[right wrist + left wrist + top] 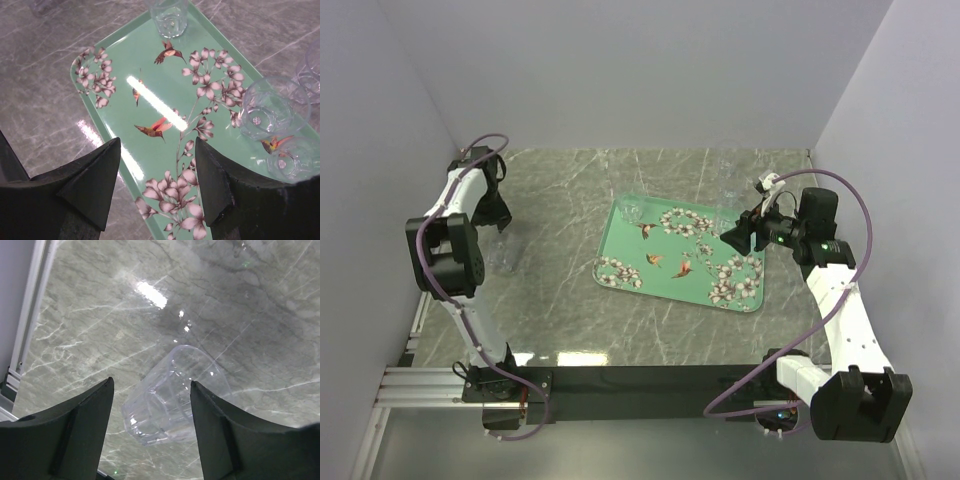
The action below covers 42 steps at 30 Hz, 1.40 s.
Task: Place the glasses into the tray
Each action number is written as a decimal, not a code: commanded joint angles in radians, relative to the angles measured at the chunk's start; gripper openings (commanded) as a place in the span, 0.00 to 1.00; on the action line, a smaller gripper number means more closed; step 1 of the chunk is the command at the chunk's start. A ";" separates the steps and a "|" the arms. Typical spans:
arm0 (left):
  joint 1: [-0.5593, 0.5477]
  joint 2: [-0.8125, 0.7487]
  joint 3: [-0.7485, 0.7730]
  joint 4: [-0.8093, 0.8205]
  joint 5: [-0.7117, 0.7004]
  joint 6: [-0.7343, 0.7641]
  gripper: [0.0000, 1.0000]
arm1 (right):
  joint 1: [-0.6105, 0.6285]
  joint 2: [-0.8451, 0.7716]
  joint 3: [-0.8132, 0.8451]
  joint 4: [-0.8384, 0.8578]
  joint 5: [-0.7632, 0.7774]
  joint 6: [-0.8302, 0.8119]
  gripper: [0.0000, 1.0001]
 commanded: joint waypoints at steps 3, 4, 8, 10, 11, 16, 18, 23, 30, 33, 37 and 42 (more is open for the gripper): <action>-0.003 0.014 -0.029 0.004 0.017 0.050 0.62 | -0.007 -0.030 -0.004 0.039 -0.016 0.007 0.68; -0.003 0.012 -0.029 0.002 0.014 0.051 0.61 | -0.009 -0.027 -0.005 0.039 -0.015 0.008 0.68; -0.003 0.014 -0.026 -0.004 0.000 0.063 0.46 | -0.009 -0.021 -0.002 0.036 -0.018 0.004 0.68; -0.003 0.015 -0.021 -0.005 0.003 0.068 0.39 | -0.007 -0.022 -0.002 0.035 -0.016 0.005 0.68; -0.003 0.018 -0.020 -0.007 0.007 0.071 0.33 | -0.009 -0.025 -0.002 0.036 -0.018 0.005 0.68; -0.004 0.026 -0.026 -0.004 0.047 0.080 0.15 | -0.012 -0.039 -0.007 0.044 -0.016 0.008 0.68; -0.003 0.022 -0.027 -0.004 0.066 0.083 0.00 | -0.016 -0.038 -0.005 0.042 -0.021 0.008 0.68; -0.003 -0.003 0.015 -0.019 0.159 0.088 0.00 | -0.021 -0.042 -0.007 0.044 -0.025 0.013 0.68; -0.004 -0.032 0.110 -0.050 0.360 0.094 0.00 | -0.024 -0.045 -0.010 0.047 -0.024 0.014 0.68; -0.003 -0.046 0.120 -0.042 0.400 0.094 0.00 | -0.025 -0.042 -0.010 0.049 -0.024 0.016 0.68; -0.003 -0.073 0.088 0.002 0.470 0.105 0.00 | -0.025 -0.042 -0.010 0.050 -0.024 0.017 0.68; -0.009 -0.133 0.019 0.094 0.544 0.120 0.00 | -0.027 -0.036 -0.013 0.052 -0.019 0.020 0.68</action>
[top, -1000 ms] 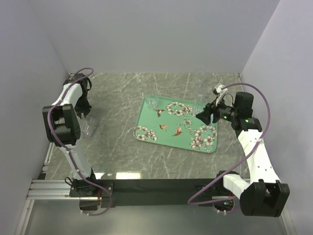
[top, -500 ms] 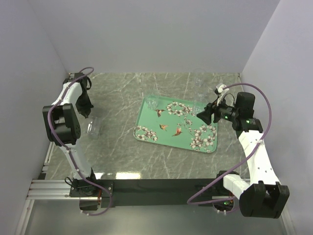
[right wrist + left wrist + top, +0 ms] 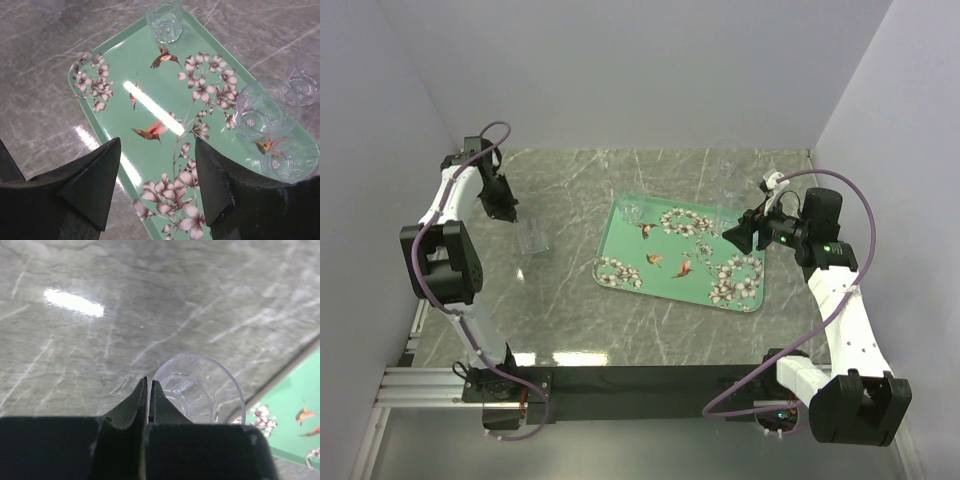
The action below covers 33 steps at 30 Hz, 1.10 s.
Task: Place the glasses into the tray
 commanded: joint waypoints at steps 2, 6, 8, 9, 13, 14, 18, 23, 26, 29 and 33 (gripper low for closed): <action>-0.018 -0.135 -0.040 0.113 0.104 0.044 0.00 | -0.008 -0.019 -0.011 0.037 -0.014 0.011 0.68; -0.048 -0.205 -0.077 0.182 0.098 0.060 0.00 | -0.008 -0.016 -0.013 0.040 -0.008 0.011 0.68; -0.062 -0.253 -0.095 0.228 0.098 0.064 0.00 | -0.008 -0.015 -0.014 0.040 -0.007 0.009 0.68; -0.082 -0.270 -0.117 0.245 0.089 0.064 0.00 | -0.008 -0.016 -0.016 0.040 -0.004 0.009 0.68; -0.180 -0.368 -0.181 0.331 0.043 0.053 0.00 | -0.008 -0.018 -0.016 0.041 0.002 0.011 0.68; -0.220 -0.385 -0.200 0.385 0.039 0.048 0.00 | -0.008 -0.016 -0.017 0.041 0.004 0.008 0.68; -0.298 -0.452 -0.310 0.517 0.038 -0.010 0.00 | -0.010 -0.016 -0.017 0.043 0.012 0.009 0.68; -0.421 -0.495 -0.436 0.701 0.000 -0.056 0.00 | -0.010 -0.019 -0.019 0.047 0.027 0.008 0.68; -0.476 -0.498 -0.491 0.842 -0.035 -0.076 0.00 | -0.010 -0.021 -0.023 0.047 0.033 0.008 0.68; -0.527 -0.483 -0.551 0.954 -0.102 -0.085 0.00 | -0.014 -0.019 -0.025 0.052 0.039 0.008 0.68; -0.587 -0.452 -0.585 1.078 -0.196 -0.062 0.00 | -0.017 -0.013 -0.026 0.052 0.047 0.009 0.68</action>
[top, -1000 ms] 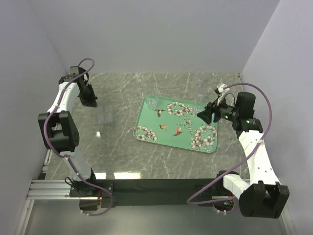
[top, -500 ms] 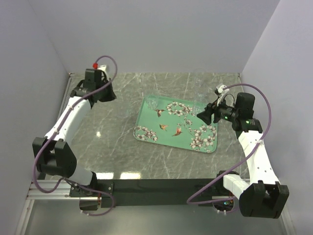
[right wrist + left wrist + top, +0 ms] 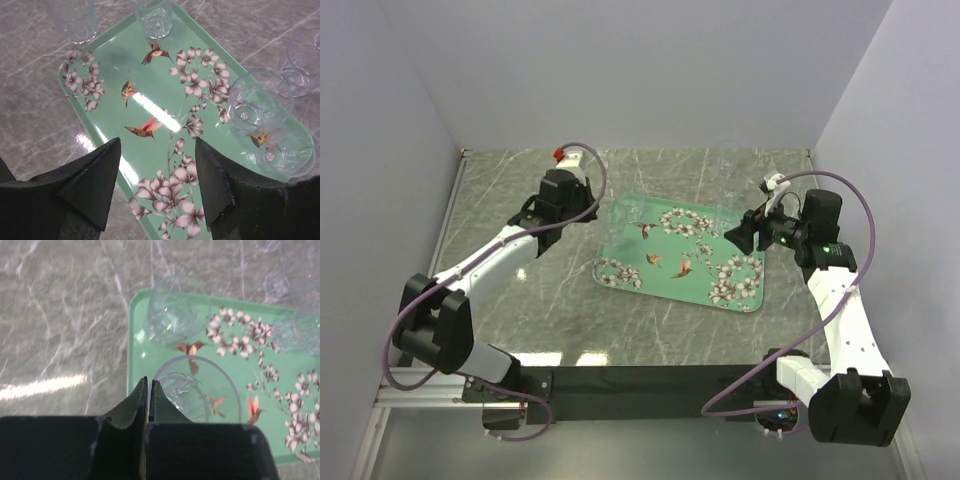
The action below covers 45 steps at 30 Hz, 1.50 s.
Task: Place the glasses into the tray
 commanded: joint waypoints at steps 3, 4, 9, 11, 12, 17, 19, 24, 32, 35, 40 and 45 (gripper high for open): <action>-0.061 0.059 -0.018 0.287 -0.134 0.009 0.00 | -0.012 -0.009 -0.009 0.038 0.014 0.005 0.68; -0.065 0.074 -0.015 0.295 -0.136 0.009 0.00 | -0.012 -0.007 -0.007 0.038 0.014 0.003 0.68; -0.081 0.142 -0.028 0.370 -0.149 0.024 0.00 | -0.015 0.001 -0.009 0.040 0.026 0.000 0.68; -0.088 0.156 -0.023 0.372 -0.156 0.030 0.00 | -0.015 0.004 -0.009 0.038 0.030 -0.001 0.68; -0.091 0.166 -0.021 0.378 -0.156 0.036 0.00 | -0.013 0.005 -0.009 0.040 0.030 -0.001 0.68; -0.095 0.200 -0.029 0.405 -0.136 0.058 0.00 | -0.015 0.016 -0.009 0.038 0.036 -0.004 0.68; -0.095 0.214 -0.021 0.404 -0.128 0.056 0.00 | -0.016 0.019 -0.009 0.038 0.039 -0.005 0.68; -0.095 0.248 -0.024 0.411 -0.125 0.052 0.00 | -0.018 0.016 -0.010 0.038 0.043 -0.006 0.68; -0.100 0.243 -0.035 0.417 -0.042 0.093 0.39 | -0.023 0.013 -0.009 0.034 0.036 -0.009 0.68; -0.106 0.185 -0.066 0.425 -0.035 0.105 0.78 | -0.027 0.008 -0.014 0.038 0.036 -0.009 0.68; -0.108 0.072 -0.098 0.398 -0.013 0.133 0.99 | -0.033 0.001 -0.009 0.026 0.042 -0.029 0.68; -0.106 -0.076 -0.086 0.272 -0.050 0.173 0.99 | -0.033 0.030 0.040 -0.011 0.062 -0.057 0.68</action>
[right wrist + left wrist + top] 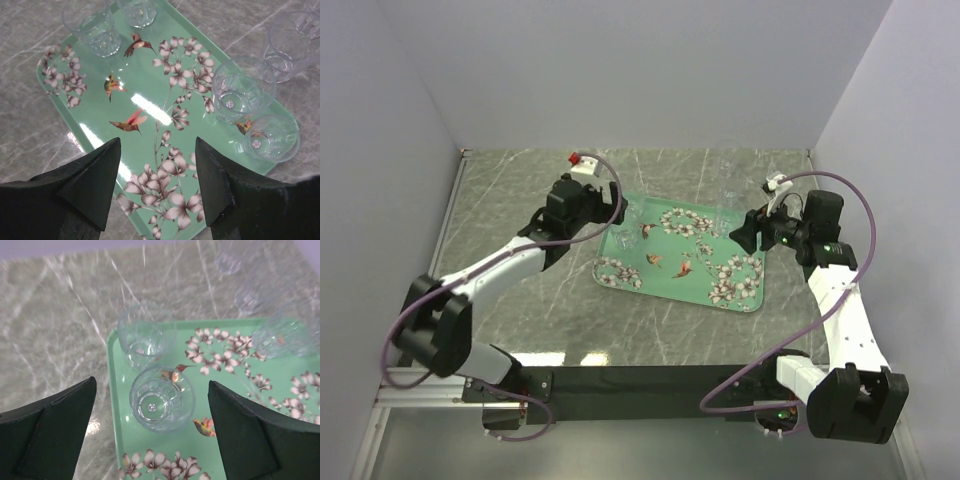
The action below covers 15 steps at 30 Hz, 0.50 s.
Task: Place the glasses into the tray
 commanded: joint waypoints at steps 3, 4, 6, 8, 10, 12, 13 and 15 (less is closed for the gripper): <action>0.019 -0.171 0.026 -0.127 -0.045 0.066 0.99 | -0.007 0.064 0.108 -0.057 0.019 -0.044 0.68; 0.029 -0.202 0.031 -0.190 -0.024 0.079 1.00 | -0.007 0.078 0.124 -0.067 0.022 -0.046 0.68; 0.075 -0.231 0.045 -0.259 -0.007 0.086 0.99 | -0.009 0.116 0.160 -0.086 0.039 -0.032 0.68; 0.102 -0.271 0.058 -0.353 0.001 0.089 0.99 | -0.007 0.146 0.199 -0.094 0.053 -0.014 0.68; 0.129 -0.314 0.085 -0.405 -0.009 0.096 0.99 | -0.007 0.198 0.226 -0.088 0.079 0.035 0.68; 0.134 -0.343 0.089 -0.463 -0.059 0.113 1.00 | -0.007 0.256 0.275 -0.086 0.096 0.087 0.68; 0.134 -0.372 0.082 -0.477 -0.082 0.138 1.00 | -0.006 0.277 0.294 -0.086 0.106 0.107 0.68; 0.135 -0.398 0.045 -0.497 -0.154 0.159 0.99 | -0.001 0.346 0.355 -0.089 0.130 0.161 0.68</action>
